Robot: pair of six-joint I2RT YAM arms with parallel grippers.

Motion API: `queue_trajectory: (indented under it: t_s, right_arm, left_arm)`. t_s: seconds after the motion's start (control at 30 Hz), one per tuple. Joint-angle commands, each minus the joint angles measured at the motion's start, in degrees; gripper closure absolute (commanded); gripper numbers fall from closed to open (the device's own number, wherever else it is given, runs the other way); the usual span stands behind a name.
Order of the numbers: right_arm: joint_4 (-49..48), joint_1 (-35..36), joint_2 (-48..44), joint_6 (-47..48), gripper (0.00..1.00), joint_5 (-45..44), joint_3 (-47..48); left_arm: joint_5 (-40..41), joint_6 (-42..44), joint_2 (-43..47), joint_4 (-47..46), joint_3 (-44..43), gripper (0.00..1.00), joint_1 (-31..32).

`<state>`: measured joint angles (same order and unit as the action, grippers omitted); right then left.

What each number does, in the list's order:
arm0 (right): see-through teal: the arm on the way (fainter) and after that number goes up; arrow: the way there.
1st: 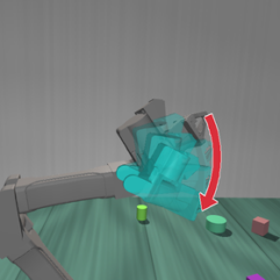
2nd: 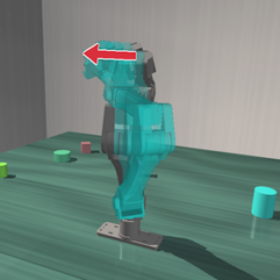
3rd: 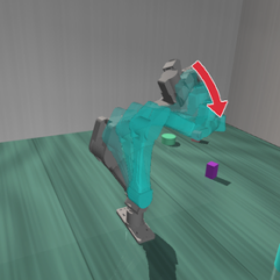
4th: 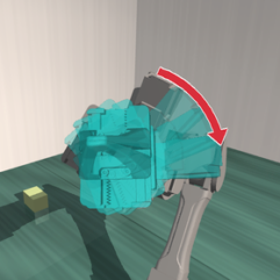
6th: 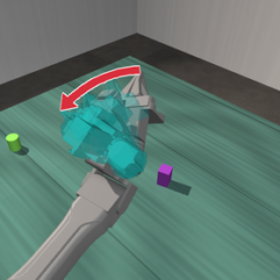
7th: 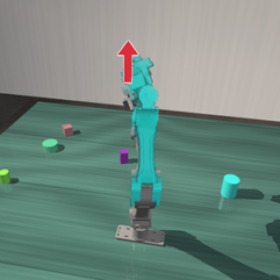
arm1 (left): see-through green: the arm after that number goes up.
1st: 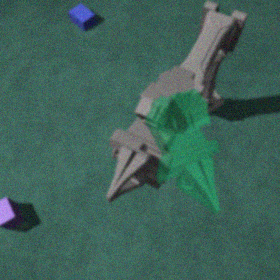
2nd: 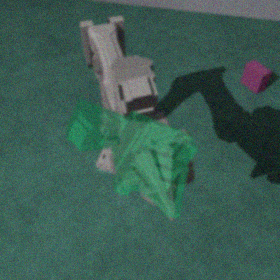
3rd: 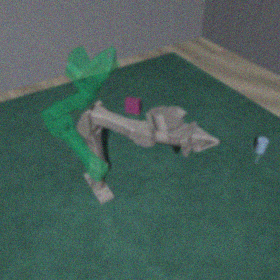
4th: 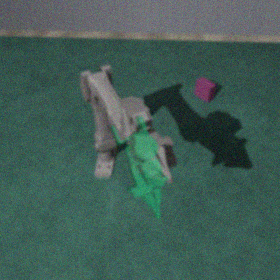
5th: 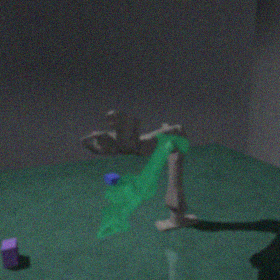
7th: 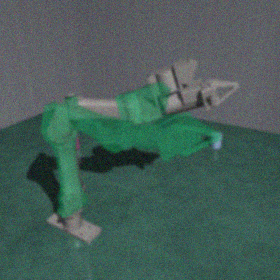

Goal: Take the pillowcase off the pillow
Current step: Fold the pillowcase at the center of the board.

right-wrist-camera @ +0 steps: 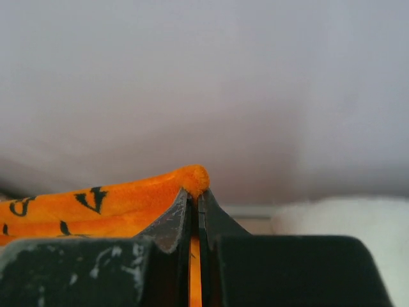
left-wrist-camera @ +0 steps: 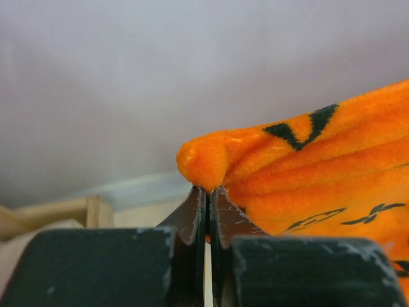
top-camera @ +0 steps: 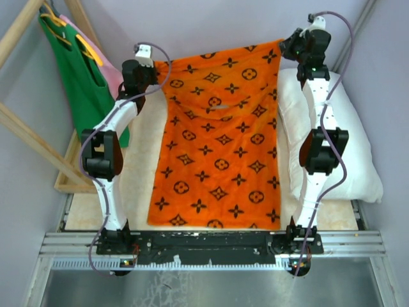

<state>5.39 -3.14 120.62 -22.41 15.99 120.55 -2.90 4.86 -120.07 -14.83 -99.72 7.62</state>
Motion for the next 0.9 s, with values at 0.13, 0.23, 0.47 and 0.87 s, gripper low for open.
queue_trajectory:
  t_s: [0.13, 0.23, 0.47, 0.87]
  right_arm:
    - [3.17, -2.81, 6.99, 3.14, 1.00, -0.14, 25.82]
    - [-3.28, -2.77, 1.34, 2.84, 1.00, 0.84, 13.20]
    - [-15.63, -3.22, -13.62, 1.50, 1.00, 0.47, -18.98]
    - [-17.78, -4.49, -37.79, -3.66, 1.00, 2.16, -51.62]
  left_arm:
    - [0.81, 1.03, 0.79, -7.62, -12.85, 1.00, -2.71]
    - [0.03, 1.89, 2.10, -8.31, -10.75, 1.00, -2.78]
    - [-2.01, 2.15, 8.70, -12.55, 4.90, 1.00, -2.78]
    - [-1.99, -14.78, 35.48, -17.84, 45.66, 1.00, 1.29]
